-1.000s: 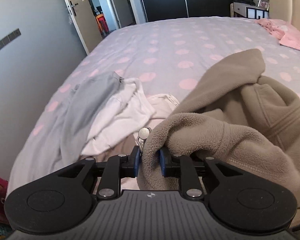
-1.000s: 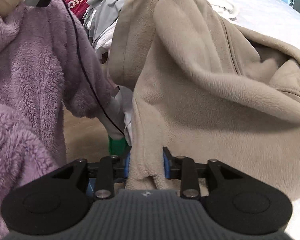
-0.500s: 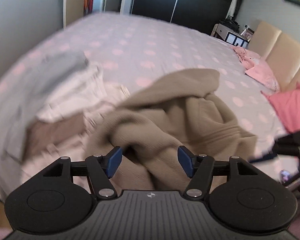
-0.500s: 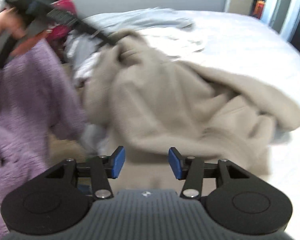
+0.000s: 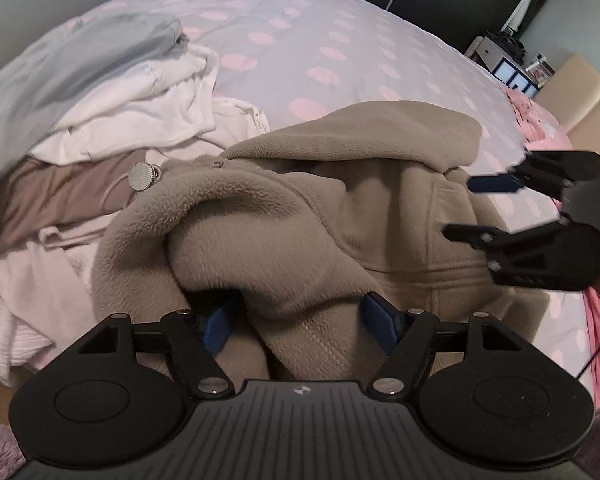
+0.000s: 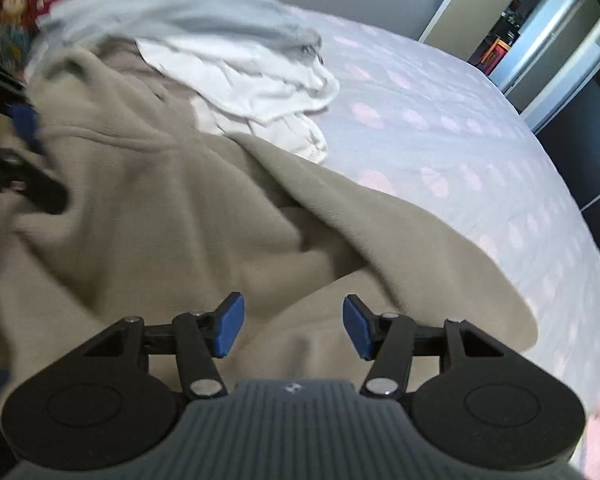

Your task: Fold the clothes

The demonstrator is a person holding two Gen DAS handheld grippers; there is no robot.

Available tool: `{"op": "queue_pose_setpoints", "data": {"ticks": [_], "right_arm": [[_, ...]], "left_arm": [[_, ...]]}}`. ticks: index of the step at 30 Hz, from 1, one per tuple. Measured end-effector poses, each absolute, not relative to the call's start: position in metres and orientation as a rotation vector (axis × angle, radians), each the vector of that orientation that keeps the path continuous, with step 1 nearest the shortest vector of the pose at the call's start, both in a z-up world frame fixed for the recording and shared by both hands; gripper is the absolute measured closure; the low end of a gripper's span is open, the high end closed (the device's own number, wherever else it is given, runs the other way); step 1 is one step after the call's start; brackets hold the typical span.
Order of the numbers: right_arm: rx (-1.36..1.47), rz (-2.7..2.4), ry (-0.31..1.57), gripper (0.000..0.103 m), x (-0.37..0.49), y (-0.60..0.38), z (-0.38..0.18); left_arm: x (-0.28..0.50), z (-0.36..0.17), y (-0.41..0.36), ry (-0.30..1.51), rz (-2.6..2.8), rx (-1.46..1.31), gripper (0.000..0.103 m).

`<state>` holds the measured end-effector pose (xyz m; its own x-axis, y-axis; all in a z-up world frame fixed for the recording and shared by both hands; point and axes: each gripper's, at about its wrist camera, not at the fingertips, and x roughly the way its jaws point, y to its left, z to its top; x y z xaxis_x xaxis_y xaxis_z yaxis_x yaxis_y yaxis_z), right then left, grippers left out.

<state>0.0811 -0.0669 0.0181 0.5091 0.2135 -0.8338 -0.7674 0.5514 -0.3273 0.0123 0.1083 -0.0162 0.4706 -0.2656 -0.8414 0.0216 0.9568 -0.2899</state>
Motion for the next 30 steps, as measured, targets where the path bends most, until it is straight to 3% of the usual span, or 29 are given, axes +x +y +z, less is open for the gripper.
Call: {"op": "queue_pose_setpoints", "data": {"ticks": [12,15,17,19,30], "right_arm": [[-1.035,0.661,0.776,0.044,0.17,-0.027,-0.042],[-1.079,0.638,0.76,0.054,0.183,-0.02,-0.053],[-1.054,0.625,0.772,0.08,0.191,-0.019,-0.054],[-1.017,0.607,0.774,0.089,0.195,-0.019,-0.051],[-0.959,0.389,0.605,0.094,0.176,-0.04,0.017]], "left_arm": [[0.058,-0.088,0.121,1.216,-0.064,-0.271,0.034],[0.059,-0.088,0.119,1.213,-0.069,-0.254,0.035],[0.058,-0.087,0.118,1.203,-0.079,-0.243,0.037],[0.055,-0.086,0.12,1.189,-0.094,-0.247,0.042],[0.023,-0.047,0.126,1.055,-0.189,-0.228,0.071]]}}
